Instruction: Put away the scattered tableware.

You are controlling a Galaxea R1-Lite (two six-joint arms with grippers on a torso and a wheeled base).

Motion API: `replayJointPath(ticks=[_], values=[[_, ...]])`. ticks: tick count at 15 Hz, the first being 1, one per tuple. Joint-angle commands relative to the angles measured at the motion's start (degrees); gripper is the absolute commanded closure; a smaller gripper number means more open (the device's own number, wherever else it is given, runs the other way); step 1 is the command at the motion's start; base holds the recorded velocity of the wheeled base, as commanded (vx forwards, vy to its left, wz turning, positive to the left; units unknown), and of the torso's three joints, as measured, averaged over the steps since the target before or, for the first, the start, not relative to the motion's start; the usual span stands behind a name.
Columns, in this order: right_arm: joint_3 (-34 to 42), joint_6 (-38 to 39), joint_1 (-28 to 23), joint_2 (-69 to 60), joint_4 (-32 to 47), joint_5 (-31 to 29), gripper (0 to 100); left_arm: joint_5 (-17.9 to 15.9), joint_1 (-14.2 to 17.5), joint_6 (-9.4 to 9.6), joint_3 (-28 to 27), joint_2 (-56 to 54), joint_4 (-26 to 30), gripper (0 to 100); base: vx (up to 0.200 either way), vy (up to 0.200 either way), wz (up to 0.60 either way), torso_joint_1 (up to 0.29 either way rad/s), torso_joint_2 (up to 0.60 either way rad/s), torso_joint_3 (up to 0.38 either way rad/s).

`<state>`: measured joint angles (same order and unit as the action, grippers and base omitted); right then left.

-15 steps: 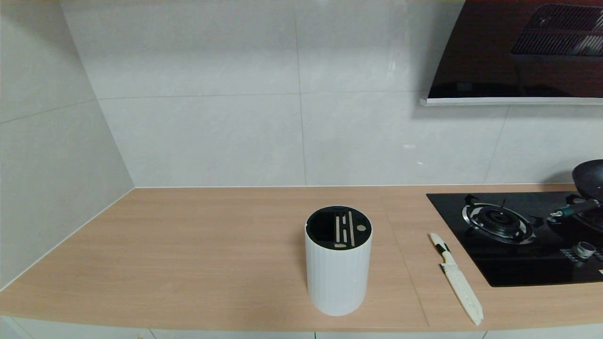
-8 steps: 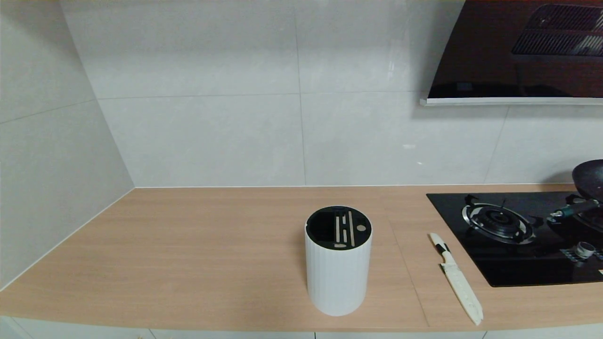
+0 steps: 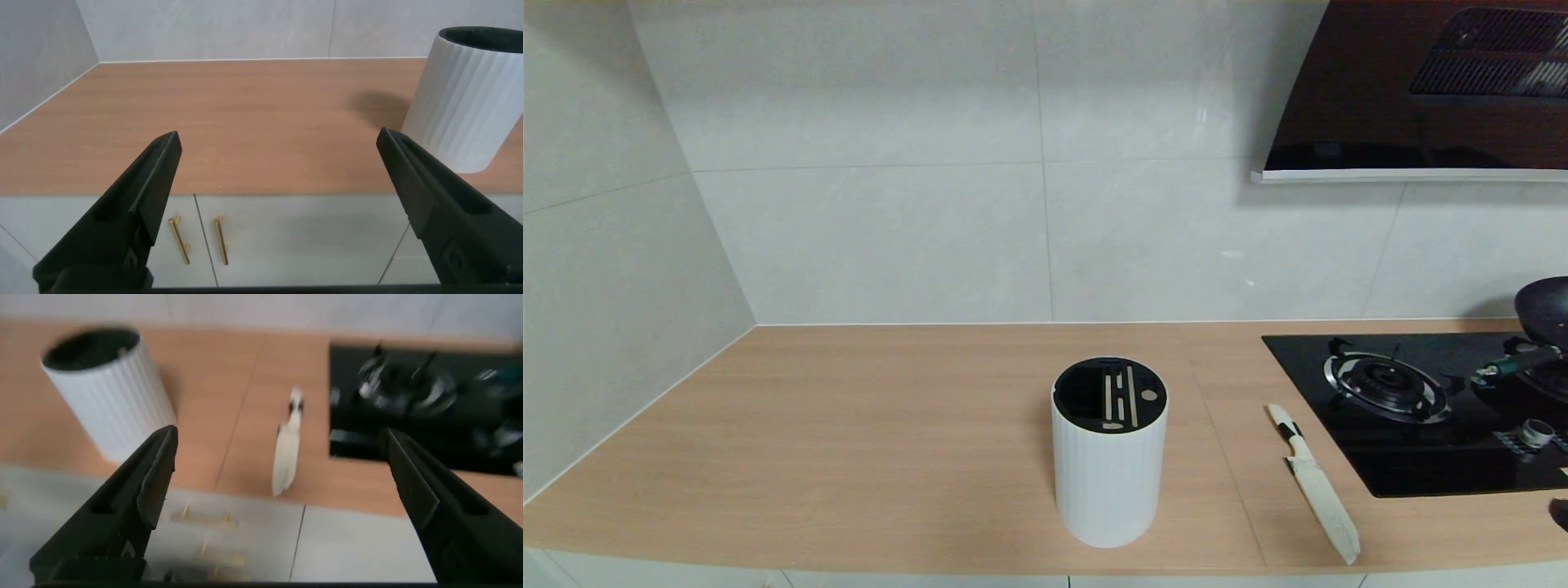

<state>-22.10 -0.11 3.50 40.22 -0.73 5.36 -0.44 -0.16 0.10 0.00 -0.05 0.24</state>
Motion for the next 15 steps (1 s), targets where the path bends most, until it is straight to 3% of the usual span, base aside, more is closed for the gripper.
replayJointPath(ticks=[1,7,15], values=[[-6.2,0.1,1.5,25.4,-5.0,0.1,0,0.0,0.0,-0.01,0.0,0.0,0.0,0,0.0,0.0,0.0,0.0,0.0,0.0],[-12.3,0.2,3.2,51.1,-14.0,-0.1,0,0.0,0.0,-0.01,0.0,0.0,0.0,0,0.0,0.0,0.0,0.0,0.0,0.0],[-14.5,-0.2,3.4,82.8,-38.8,-6.2,0,0.0,0.1,-0.01,0.0,0.0,0.0,0,0.0,0.0,0.0,0.0,0.0,0.0]])
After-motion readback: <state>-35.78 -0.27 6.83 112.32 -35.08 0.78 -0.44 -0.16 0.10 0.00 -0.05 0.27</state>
